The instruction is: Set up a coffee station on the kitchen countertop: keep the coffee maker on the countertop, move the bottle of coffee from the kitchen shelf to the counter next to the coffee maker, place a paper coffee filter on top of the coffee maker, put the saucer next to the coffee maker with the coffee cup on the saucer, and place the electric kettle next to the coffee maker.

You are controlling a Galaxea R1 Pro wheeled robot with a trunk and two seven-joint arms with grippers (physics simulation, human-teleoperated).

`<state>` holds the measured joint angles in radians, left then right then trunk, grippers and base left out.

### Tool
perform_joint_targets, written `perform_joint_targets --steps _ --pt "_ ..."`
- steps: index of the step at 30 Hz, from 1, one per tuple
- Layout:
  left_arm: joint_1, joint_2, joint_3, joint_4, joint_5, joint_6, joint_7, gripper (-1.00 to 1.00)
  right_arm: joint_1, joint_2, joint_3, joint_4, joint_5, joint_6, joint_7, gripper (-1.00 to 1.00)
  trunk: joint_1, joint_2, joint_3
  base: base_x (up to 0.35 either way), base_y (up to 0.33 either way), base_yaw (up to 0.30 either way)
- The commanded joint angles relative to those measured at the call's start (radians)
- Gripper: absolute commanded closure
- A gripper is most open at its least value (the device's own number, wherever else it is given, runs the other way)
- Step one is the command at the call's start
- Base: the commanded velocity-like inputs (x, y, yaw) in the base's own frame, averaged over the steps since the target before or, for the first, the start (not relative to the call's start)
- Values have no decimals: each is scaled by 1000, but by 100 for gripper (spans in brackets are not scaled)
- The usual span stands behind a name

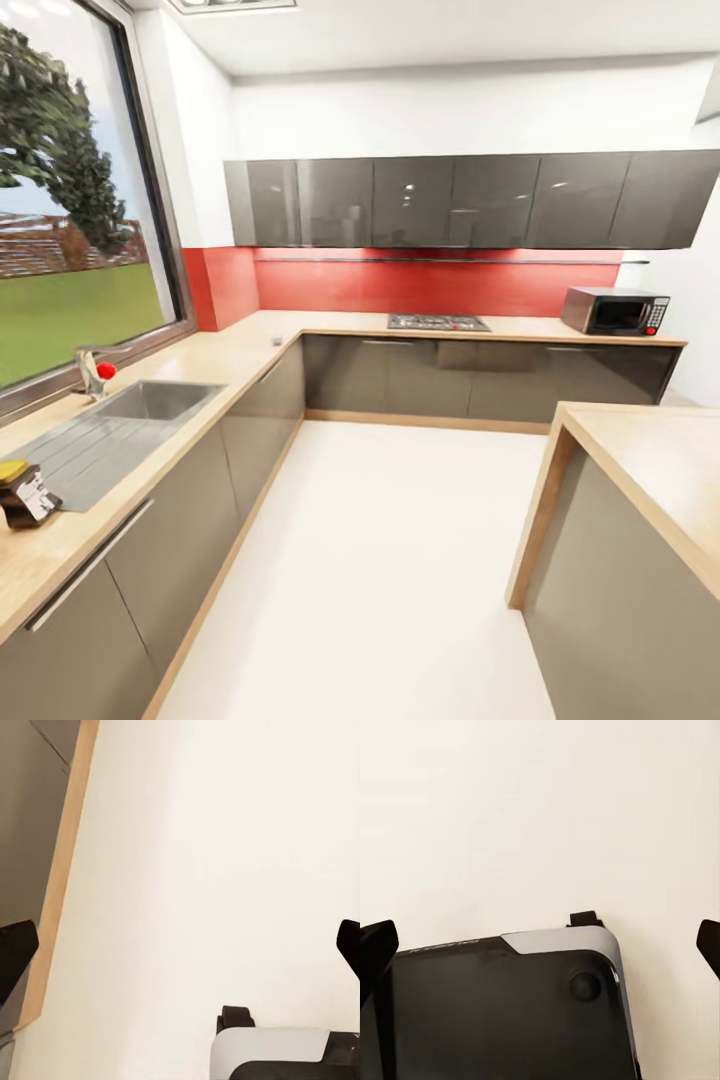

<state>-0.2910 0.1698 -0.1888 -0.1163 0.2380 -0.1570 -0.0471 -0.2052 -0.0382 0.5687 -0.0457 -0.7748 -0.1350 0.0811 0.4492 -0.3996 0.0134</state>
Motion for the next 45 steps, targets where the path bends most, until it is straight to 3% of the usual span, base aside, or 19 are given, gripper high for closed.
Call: perform_joint_targets --steps 1,45 --pt "0 0 -8 1 10 -4 -3 -100 0 0 7 1 -10 -4 5 -100 1 -1 0 303 173 3" --pt "0 0 -8 1 1 -4 -3 -100 0 0 8 3 -7 -5 5 -100 1 -1 0 333 17 0"
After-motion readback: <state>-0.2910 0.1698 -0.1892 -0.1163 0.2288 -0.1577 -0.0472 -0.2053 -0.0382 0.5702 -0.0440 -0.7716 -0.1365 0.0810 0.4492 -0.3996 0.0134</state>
